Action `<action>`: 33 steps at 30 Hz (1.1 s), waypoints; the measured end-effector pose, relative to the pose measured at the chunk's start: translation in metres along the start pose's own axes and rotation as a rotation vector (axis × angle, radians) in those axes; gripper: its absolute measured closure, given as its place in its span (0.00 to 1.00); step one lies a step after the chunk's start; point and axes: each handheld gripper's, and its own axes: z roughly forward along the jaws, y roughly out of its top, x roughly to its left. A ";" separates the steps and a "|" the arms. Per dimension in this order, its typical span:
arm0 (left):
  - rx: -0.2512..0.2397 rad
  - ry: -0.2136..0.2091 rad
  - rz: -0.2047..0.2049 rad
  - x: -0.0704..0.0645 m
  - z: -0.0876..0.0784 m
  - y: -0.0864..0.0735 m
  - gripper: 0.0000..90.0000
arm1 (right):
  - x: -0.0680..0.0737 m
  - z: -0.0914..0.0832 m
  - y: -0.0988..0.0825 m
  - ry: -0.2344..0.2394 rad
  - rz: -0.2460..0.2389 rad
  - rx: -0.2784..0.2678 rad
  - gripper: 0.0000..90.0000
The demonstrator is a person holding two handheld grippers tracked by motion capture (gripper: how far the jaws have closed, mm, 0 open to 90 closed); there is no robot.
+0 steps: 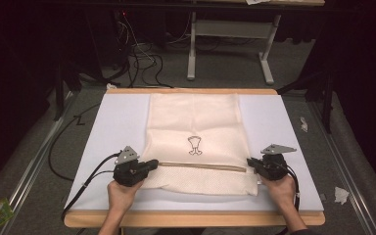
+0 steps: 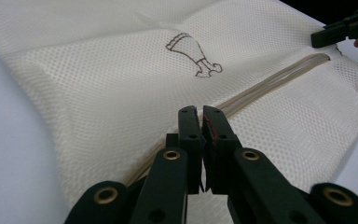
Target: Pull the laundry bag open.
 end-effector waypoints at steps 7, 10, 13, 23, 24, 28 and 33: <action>-0.003 0.013 -0.012 0.005 -0.006 -0.001 0.97 | -0.003 -0.002 -0.001 -0.005 0.011 -0.002 0.98; -0.008 0.014 -0.014 0.005 -0.005 -0.001 0.97 | -0.002 -0.002 -0.001 -0.005 0.007 -0.005 0.98; -0.014 0.021 -0.020 0.007 -0.007 -0.001 0.97 | -0.003 -0.003 -0.001 -0.009 0.012 -0.003 0.98; -0.026 0.039 -0.040 0.015 -0.014 -0.003 0.97 | -0.006 -0.004 0.000 -0.017 0.014 -0.007 0.98; -0.025 0.041 -0.041 0.015 -0.014 -0.004 0.97 | -0.006 -0.005 0.000 -0.020 0.018 -0.008 0.98; -0.030 0.042 -0.046 0.017 -0.016 -0.004 0.97 | -0.008 -0.006 0.000 -0.020 0.020 -0.013 0.98; -0.032 0.044 -0.047 0.017 -0.016 -0.004 0.97 | -0.007 -0.006 0.000 -0.025 0.017 -0.010 0.98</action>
